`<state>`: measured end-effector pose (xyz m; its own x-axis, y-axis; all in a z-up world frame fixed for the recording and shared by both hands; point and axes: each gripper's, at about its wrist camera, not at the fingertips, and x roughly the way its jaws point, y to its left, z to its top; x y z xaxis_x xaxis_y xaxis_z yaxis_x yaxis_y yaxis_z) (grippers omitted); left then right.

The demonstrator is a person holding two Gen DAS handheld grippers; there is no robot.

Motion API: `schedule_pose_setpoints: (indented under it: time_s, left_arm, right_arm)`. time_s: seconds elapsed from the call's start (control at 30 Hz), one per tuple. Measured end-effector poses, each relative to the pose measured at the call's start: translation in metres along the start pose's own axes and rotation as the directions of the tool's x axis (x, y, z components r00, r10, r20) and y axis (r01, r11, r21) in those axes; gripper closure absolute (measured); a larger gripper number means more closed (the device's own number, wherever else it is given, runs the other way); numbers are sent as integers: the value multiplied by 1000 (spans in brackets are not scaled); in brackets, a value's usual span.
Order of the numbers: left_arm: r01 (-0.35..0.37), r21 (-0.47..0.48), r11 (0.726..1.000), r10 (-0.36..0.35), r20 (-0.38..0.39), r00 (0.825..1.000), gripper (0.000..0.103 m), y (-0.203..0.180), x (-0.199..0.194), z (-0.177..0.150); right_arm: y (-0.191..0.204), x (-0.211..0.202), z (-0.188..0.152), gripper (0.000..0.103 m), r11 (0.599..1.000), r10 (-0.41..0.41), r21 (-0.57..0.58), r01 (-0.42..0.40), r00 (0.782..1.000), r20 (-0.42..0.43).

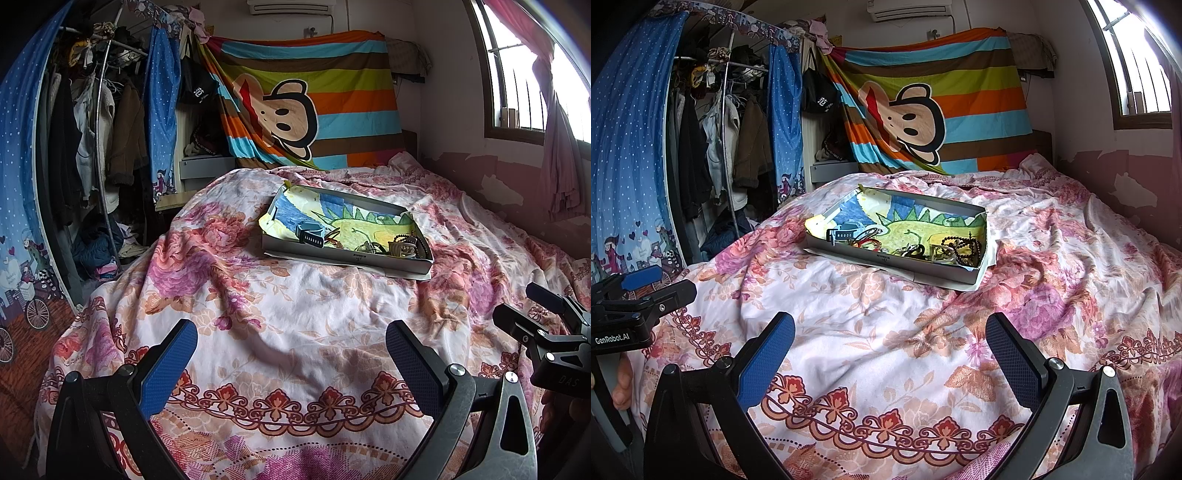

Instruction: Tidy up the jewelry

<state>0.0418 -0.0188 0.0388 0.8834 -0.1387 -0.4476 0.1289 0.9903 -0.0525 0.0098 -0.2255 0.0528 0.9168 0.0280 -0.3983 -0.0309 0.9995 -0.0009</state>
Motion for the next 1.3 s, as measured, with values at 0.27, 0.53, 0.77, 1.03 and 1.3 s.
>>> schedule_pose_setpoints:
  time_s: [0.27,0.53,0.77,1.03,1.3]
  left_arm:
    - [0,0,1000,0,-1,1000,0,0,0,0]
    - [0,0,1000,0,0,1000,0,0,0,1]
    - [0,2,1000,0,0,1000,0,0,0,0]
    - [0,2,1000,0,-1,1000,0,-1,0,0]
    - [-1,8,1000,1,-15,1000,0,-2,1,0]
  right_arm:
    - [0,0,0,2,1000,0,0,0,1000,0]
    - [0,0,1,2,1000,0,-1,0,1000,-1]
    - [0,0,1,2,1000,0,-1,0,1000,-2]
    - [0,0,2,2,1000,0,-1,0,1000,-2]
    - [0,0,2,2,1000,0,-1,0,1000,-3]
